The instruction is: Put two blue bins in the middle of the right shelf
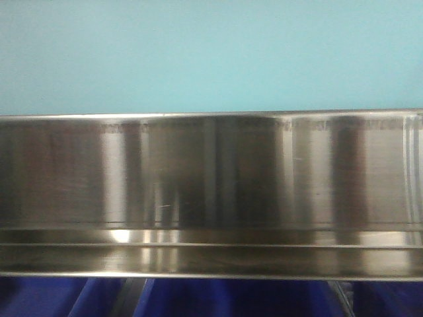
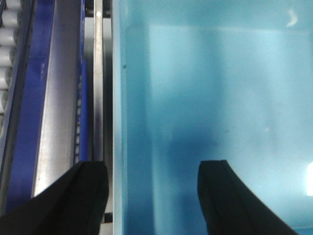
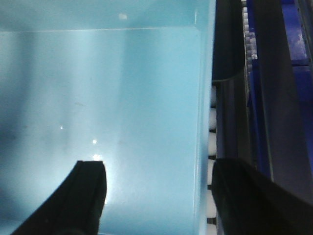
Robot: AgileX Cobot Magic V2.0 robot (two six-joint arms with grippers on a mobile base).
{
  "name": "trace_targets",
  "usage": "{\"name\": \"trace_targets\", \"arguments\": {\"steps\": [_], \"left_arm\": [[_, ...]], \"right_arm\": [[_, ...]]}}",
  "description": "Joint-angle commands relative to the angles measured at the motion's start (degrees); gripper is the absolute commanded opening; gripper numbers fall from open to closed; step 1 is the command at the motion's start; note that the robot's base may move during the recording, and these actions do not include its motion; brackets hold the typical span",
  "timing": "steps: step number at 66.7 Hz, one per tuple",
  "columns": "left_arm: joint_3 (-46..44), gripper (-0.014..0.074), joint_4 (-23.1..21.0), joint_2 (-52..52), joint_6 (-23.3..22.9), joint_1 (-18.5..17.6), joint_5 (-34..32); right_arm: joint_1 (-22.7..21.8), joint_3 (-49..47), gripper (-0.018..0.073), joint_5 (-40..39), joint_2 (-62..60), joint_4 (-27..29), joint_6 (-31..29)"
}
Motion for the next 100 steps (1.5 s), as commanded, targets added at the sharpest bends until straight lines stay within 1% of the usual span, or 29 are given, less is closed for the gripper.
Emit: {"name": "trace_targets", "arguments": {"steps": [1,13,23,34,37,42,46,50,52,55,59,72,80,87,95,100], "left_arm": [[1.2,0.0314,0.5,-0.3,0.0,0.0,-0.4],[2.9,0.0314,0.7,-0.4,0.0,0.0,-0.4],[2.9,0.0314,1.0,-0.4,0.0,0.0,-0.4],[4.3,0.0314,1.3,-0.4,-0.2,0.1,-0.4],[4.8,0.0314,0.0,-0.4,-0.2,0.5,-0.4],[5.3,0.0314,-3.5,-0.4,0.6,2.2,-0.4],[5.8,0.0314,-6.0,-0.4,2.5,4.1,-0.4],[6.1,0.0314,-7.6,-0.4,3.6,6.1,-0.4],[6.2,0.0314,-8.7,-0.4,4.9,7.0,-0.4],[6.2,0.0314,-11.7,-0.4,6.8,8.3,-0.4],[6.6,0.0314,-14.3,-0.4,8.8,9.5,-0.4],[8.9,0.0314,-14.2,-0.4,9.5,9.6,-0.4],[10.7,0.0314,-15.0,-0.4,10.2,9.6,-0.4],[11.4,0.0314,-15.0,-0.4,10.2,9.6,-0.4],[11.4,0.0314,-17.4,-0.4,10.3,9.6,-0.4],[11.4,0.0314,-17.5,-0.4,10.3,9.6,-0.4]], "right_arm": [[-0.2,0.5,0.0349,-0.4,-0.8,-1.4,0.2],[-0.3,4.1,0.0349,-0.4,-2.2,-1.5,1.6],[-2.2,4.6,0.0349,-0.4,-3.6,-1.4,2.4],[-2.5,7.2,0.0349,-0.4,-3.7,2.1,2.4],[-2.5,8.5,0.0349,-0.4,-3.7,2.6,2.4],[-2.6,9.7,0.0349,-0.4,-3.7,4.7,2.4],[-2.6,9.9,0.0349,-0.4,-3.5,5.8,2.4],[-2.6,9.9,0.0349,-0.4,-3.3,5.9,2.4],[-2.6,9.9,0.0349,-0.4,-3.2,5.9,2.4],[-2.6,9.9,0.0349,-0.4,-3.0,6.0,2.4],[-2.6,10.0,0.0349,-0.4,-2.3,6.1,2.4],[-2.6,10.2,0.0349,-0.4,-0.3,6.4,2.4],[-2.6,10.2,0.0349,-0.4,-0.2,6.4,2.4],[-2.6,10.3,0.0349,-0.4,-0.1,5.5,2.3],[-2.6,10.3,0.0349,-0.4,-0.1,4.9,2.2],[-2.6,10.3,0.0349,-0.4,-0.1,4.9,1.4]]}}
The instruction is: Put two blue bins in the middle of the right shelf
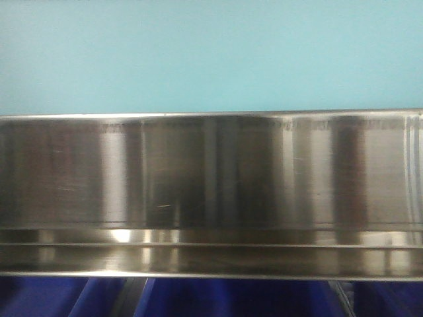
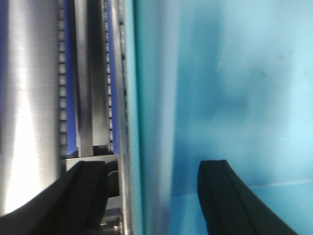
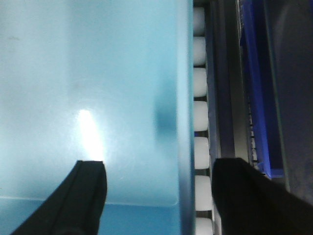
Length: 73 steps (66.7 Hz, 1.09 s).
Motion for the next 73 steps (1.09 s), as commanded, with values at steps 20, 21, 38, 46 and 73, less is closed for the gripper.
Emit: {"name": "trace_targets", "arguments": {"steps": [20,21,38,46,73], "left_arm": [[0.2,0.0314,0.3,-1.8,0.6,0.2,-0.2],[0.2,0.0314,0.4,-1.8,0.6,0.2,-0.2],[0.2,0.0314,0.6,-1.8,0.6,0.2,-0.2],[0.2,0.0314,0.7,-1.8,0.6,0.2,-0.2],[0.2,0.0314,0.7,-1.8,0.6,0.2,-0.2]], "right_arm": [[-0.3,0.5,0.0349,-0.5,-0.6,-0.6,-2.3],[-0.3,0.6,0.0349,-0.5,-0.6,-0.6,-2.3],[-0.3,1.7,0.0349,-0.5,-0.6,-0.4,-2.3],[-1.0,1.7,0.0349,-0.5,-0.6,-0.3,-2.3],[-3.4,1.7,0.0349,-0.5,-0.6,5.7,-4.8]]}}
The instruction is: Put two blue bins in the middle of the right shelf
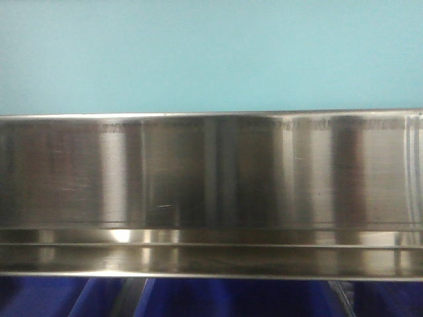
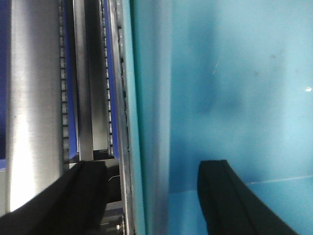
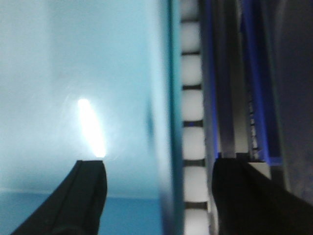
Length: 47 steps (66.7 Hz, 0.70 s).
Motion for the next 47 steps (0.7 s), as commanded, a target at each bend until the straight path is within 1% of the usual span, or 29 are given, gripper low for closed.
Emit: {"name": "trace_targets", "arguments": {"steps": [1,36,42,43,47], "left_arm": [[0.2,0.0314,0.0,-0.6,0.1,0.2,-0.2],[0.2,0.0314,0.0,-0.6,0.2,0.2,-0.2],[0.2,0.0282,0.0,-0.6,0.2,0.2,-0.2],[0.2,0.0273,0.0,-0.6,0.2,0.2,-0.2],[0.2,0.0204,0.0,-0.6,0.2,0.2,-0.2]], "right_arm": [[-0.2,0.1,0.0349,-0.5,-0.5,1.4,-1.3],[-0.3,0.1,0.0344,-0.5,-0.5,1.2,-2.4],[-0.3,0.1,0.027,-0.5,-0.5,1.2,-2.4],[-0.3,0.1,0.0243,-0.5,-0.5,1.2,-2.4],[-0.3,0.1,0.0172,-0.5,-0.5,1.2,-2.4]]}}
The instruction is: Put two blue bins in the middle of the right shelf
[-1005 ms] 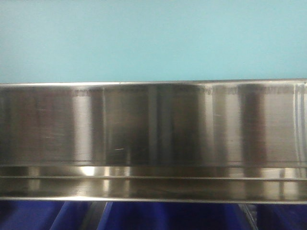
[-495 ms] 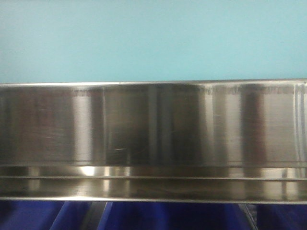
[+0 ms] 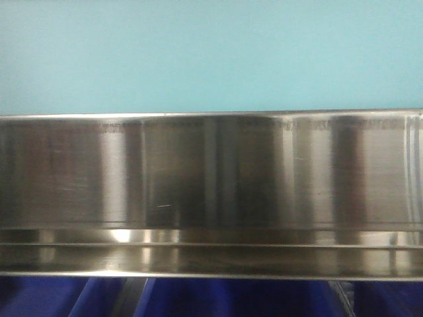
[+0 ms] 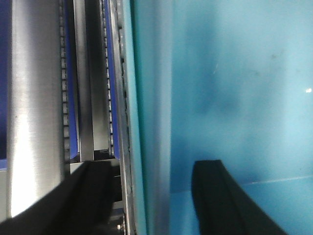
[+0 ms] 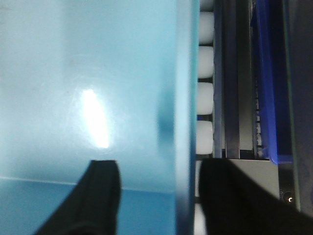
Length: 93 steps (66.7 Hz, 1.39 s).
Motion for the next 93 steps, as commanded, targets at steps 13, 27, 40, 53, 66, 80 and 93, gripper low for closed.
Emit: {"name": "trace_targets", "arguments": {"steps": [13,27,40,53,66,80,93], "left_arm": [[0.2,-0.0072,-0.2,-0.6,0.2,0.2,-0.2],[0.2,-0.0111,-0.6,-0.6,1.3,0.2,-0.2],[0.2,-0.0111,-0.6,-0.6,1.4,0.2,-0.2],[1.7,-0.0111,-0.6,-0.5,1.5,0.2,-0.2],[3.6,-0.0111,-0.6,-0.5,1.5,0.2,-0.2],[3.6,-0.0109,-0.6,-0.5,1.5,0.2,-0.2],[3.6,0.0095,-0.6,-0.5,1.5,0.2,-0.2]], "right_arm": [[-0.3,0.1,-0.0118,-0.5,-0.5,-0.3,-1.0],[-0.3,0.1,-0.0166,-0.5,-0.5,-0.4,-1.7],[-0.3,0.1,-0.0166,-0.5,-0.5,-0.5,-1.7],[-0.3,0.1,-0.0166,-0.5,-0.5,-0.5,-1.7],[-0.3,0.1,-0.0166,-0.5,-0.5,-0.5,-1.7],[-0.3,0.1,-0.0166,-0.5,-0.5,-0.5,-1.7],[-0.3,0.1,-0.0166,-0.5,-0.5,-0.5,-1.7]]}}
